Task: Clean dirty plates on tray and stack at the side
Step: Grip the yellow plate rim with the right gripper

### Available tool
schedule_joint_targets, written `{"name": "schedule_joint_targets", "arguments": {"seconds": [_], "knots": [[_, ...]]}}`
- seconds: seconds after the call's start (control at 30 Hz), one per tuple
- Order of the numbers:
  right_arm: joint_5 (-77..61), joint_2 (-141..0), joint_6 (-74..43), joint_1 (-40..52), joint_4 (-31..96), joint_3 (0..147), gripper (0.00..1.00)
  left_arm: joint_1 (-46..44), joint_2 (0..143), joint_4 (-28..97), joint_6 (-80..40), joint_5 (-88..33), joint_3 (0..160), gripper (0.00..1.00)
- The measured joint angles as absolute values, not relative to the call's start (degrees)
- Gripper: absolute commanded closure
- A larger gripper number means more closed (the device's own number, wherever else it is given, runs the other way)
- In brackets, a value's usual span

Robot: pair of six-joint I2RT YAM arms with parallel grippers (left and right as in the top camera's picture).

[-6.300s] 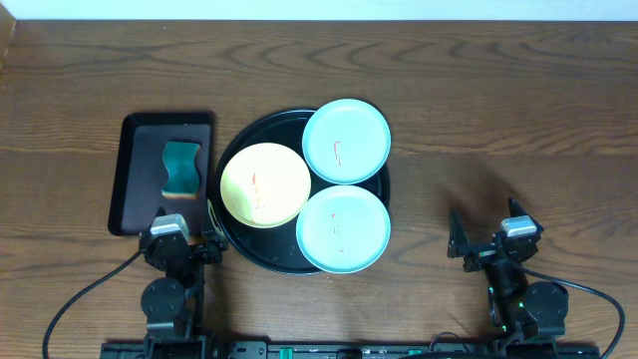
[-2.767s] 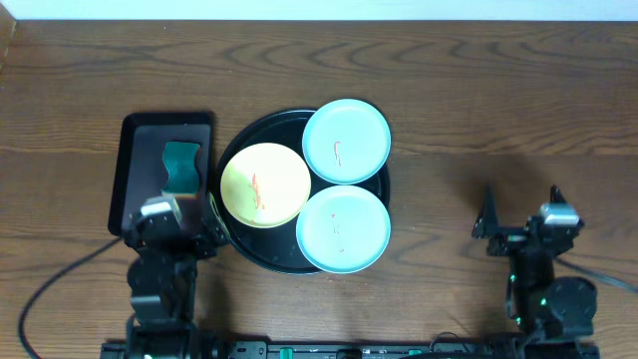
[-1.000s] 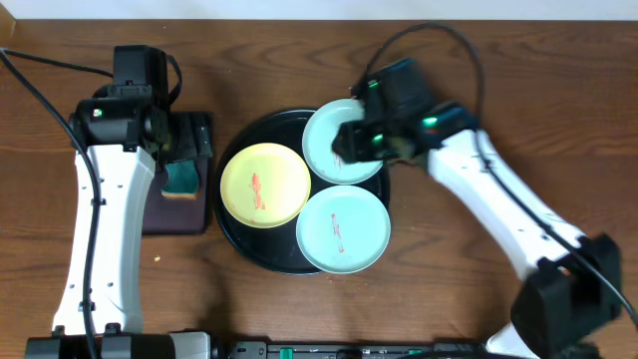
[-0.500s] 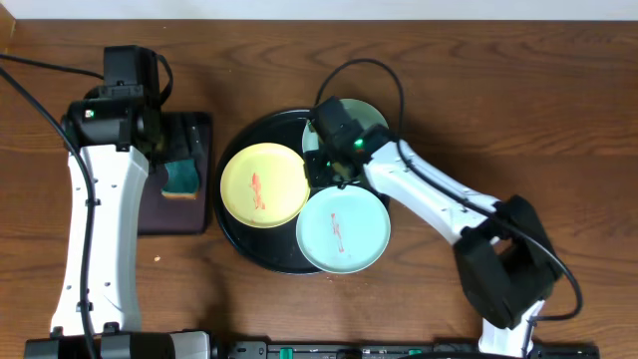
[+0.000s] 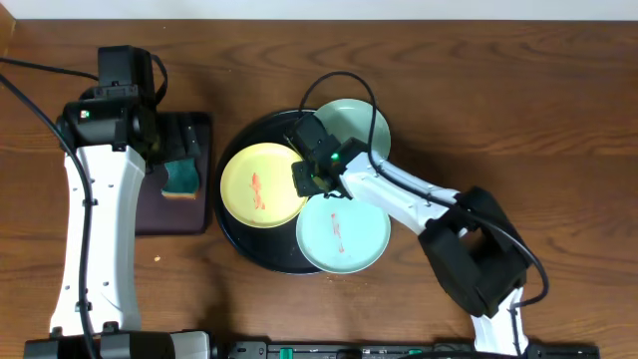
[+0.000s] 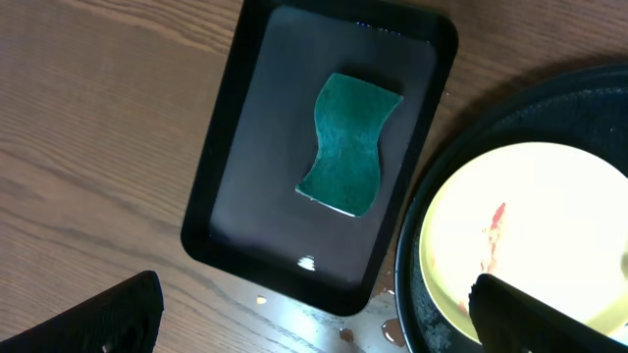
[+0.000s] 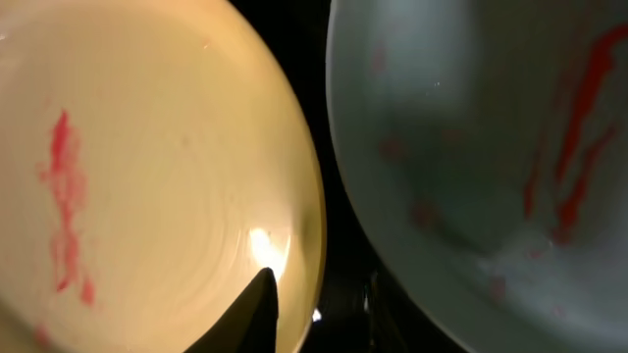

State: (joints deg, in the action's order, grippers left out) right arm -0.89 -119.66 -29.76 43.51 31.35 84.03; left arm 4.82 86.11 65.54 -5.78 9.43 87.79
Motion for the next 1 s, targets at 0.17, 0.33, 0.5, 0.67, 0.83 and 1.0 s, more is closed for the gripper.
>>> {"name": "schedule_joint_targets", "arguments": {"seconds": [0.17, 0.33, 0.5, 0.67, 0.83, 1.0], "knots": [[-0.1, -121.0, -29.8, 43.7, 29.9, 84.1, 0.78, 4.8, 86.1, 65.5, -5.8, 9.4, 87.8, 0.00], [0.1, -121.6, -29.8, 43.7, 29.5, 84.1, 0.95, 4.8, 86.1, 65.5, -5.8, 9.4, 87.8, 0.00], [0.3, -121.7, -30.5, 43.7, 28.9, 84.2, 0.99, 4.8, 86.1, 65.5, -5.8, 9.6, 87.6, 0.00], [0.2, -121.9, -30.6, 43.7, 28.9, 84.4, 0.99, 5.1, 86.1, 65.3, -5.8, 9.8, 85.9, 0.04], [0.2, -121.9, -30.6, 43.7, 28.9, 84.4, 0.99, 6.8, 88.3, 65.3, -5.3, 9.9, 85.3, 0.13], [0.2, -122.0, -30.6, 43.7, 28.9, 84.4, 0.99, 8.3, 94.5, 63.8, -3.0, 8.7, 85.2, 0.19]]}}
